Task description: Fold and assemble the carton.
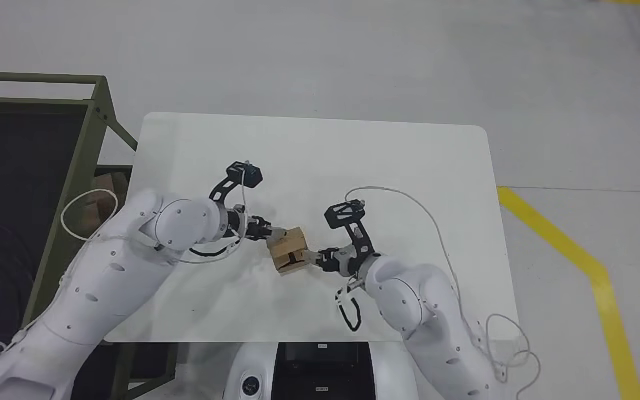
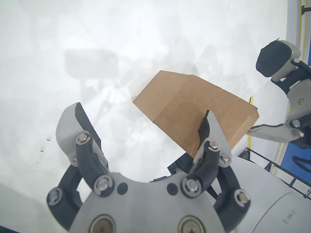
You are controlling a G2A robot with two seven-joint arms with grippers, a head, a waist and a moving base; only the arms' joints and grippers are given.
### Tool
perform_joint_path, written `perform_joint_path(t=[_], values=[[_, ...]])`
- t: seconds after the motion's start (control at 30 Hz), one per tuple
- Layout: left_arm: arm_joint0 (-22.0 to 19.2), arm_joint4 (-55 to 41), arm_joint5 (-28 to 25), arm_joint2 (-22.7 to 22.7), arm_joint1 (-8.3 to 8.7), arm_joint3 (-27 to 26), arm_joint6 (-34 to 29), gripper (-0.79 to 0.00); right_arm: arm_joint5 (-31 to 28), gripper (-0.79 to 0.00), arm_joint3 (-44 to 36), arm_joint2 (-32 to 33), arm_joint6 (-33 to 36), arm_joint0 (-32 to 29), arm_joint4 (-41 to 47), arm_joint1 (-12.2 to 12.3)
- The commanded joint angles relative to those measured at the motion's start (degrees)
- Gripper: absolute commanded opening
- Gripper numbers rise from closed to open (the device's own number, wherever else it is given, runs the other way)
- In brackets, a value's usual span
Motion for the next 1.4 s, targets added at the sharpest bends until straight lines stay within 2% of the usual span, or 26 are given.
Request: perform_joint_path(t=[0.0,0.27,0.47,0.73,0.87,1.03,1.37], values=[[-0.19,-0.07,-0.01,0.14,-0.11,0.17,-0.12,0.000,0.46,0.000,-0.32,0.48,0.39,-0.62,-0.87,0.19],[-0.18,0.50,-0.42,0.29,-0.33,-0.53,-0.09,0.000,-1.49,0.000,-2.35,1.66,-0.77,-2.64,-0.99,0.75],[1.61,1.11,-0.84,-1.68,0.07,-2.74,-0.35,0.000,-0.76,0.000,-2.02,0.85,-0.51,-2.21,-1.75,0.76],[4.92,3.91,-6.24,-4.24,1.06,-4.93,-3.07,0.000,-0.72,0.000,-1.78,0.75,-0.10,-1.75,-1.50,0.86],[5.48,4.77,-6.59,-3.96,1.05,-5.14,-3.22,0.000,-1.35,0.000,-1.37,0.49,1.18,-1.26,-2.12,0.98],[5.18,5.27,-6.67,-3.23,0.84,-5.06,-3.47,0.000,-1.93,0.000,-0.85,-1.68,2.89,-0.43,-7.06,1.08],[3.66,6.02,-6.29,-0.86,0.15,-4.35,-4.23,0.000,0.67,0.000,1.91,-6.63,4.43,2.94,-11.02,0.10]])
